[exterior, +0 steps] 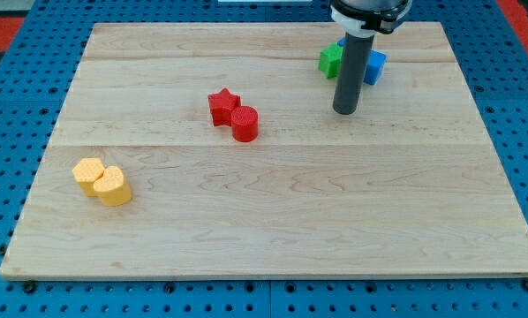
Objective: Separate the red star and the red circle
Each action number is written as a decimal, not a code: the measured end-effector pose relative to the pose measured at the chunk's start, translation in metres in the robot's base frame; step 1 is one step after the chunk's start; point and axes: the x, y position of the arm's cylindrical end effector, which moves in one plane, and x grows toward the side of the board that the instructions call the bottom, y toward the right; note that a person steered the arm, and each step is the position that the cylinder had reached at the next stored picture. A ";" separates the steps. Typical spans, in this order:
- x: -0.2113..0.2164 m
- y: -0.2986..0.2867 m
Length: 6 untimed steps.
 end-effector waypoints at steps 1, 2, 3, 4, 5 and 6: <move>-0.006 -0.007; -0.018 -0.030; -0.020 -0.078; -0.032 -0.147; -0.025 -0.163; -0.016 -0.223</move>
